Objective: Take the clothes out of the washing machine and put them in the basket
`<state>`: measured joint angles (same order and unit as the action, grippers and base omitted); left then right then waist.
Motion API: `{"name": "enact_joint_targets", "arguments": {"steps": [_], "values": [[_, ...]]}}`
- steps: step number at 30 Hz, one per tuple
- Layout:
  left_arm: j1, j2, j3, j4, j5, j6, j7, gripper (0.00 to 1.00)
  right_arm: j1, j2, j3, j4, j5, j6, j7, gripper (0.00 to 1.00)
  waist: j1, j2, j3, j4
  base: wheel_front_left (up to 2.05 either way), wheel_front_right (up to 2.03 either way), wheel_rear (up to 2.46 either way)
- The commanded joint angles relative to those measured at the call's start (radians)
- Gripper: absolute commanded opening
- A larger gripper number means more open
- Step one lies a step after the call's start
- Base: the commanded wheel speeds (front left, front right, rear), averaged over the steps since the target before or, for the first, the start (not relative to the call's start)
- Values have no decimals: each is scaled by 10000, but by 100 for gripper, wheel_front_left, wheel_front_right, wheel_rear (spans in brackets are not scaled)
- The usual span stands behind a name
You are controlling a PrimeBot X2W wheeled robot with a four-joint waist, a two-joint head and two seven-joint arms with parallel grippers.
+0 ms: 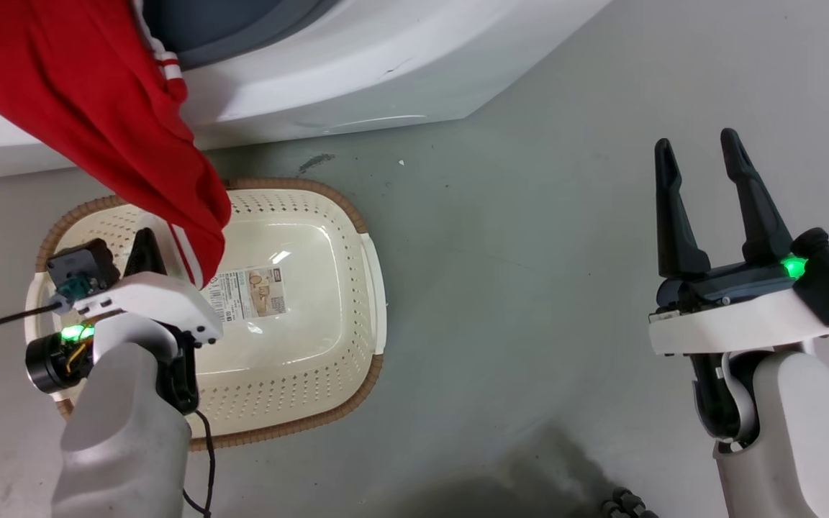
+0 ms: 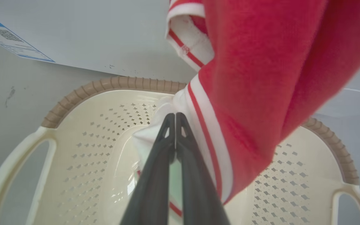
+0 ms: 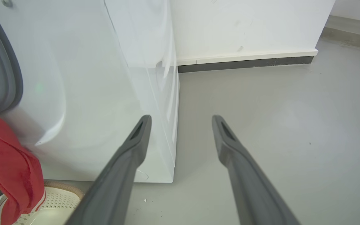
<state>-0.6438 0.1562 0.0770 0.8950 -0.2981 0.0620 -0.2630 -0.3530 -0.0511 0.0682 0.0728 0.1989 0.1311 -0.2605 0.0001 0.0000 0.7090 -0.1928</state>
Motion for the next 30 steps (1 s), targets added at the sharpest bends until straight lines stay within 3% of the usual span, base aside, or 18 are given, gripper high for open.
{"name": "enact_joint_targets", "arguments": {"steps": [1,5,6,8,9,10,18,30], "values": [[-157,73,41,97,-11,-9,-25,0,-239,16,-32,16,30,-7,-55,100,-1,0,43,-43,0,0,0],[-476,155,48,531,159,-120,-25,0,-243,16,-126,-2,-6,-7,-62,100,-1,0,46,-59,0,0,0],[-525,146,45,601,175,-143,-25,7,-235,16,-158,0,-19,-7,-63,100,-1,0,26,-55,0,0,0],[-569,84,106,617,218,-177,-25,44,-184,16,-213,8,-25,-7,-63,100,-1,0,-73,-29,0,0,0],[-530,59,124,627,243,-199,-25,78,-149,16,-236,12,-45,-7,-63,100,-1,0,-143,-13,0,0,0],[-439,37,122,628,284,-210,-25,100,-112,16,-260,42,-79,-7,-64,100,-1,0,-241,11,0,0,0],[726,-361,450,-30,498,-326,-24,100,330,16,-398,114,-376,-7,-55,100,-1,0,-1481,289,0,0,0],[2641,-946,785,-2645,1126,-640,-26,100,1347,14,-547,224,-791,-7,58,100,-1,0,-3320,758,0,0,0]]}}
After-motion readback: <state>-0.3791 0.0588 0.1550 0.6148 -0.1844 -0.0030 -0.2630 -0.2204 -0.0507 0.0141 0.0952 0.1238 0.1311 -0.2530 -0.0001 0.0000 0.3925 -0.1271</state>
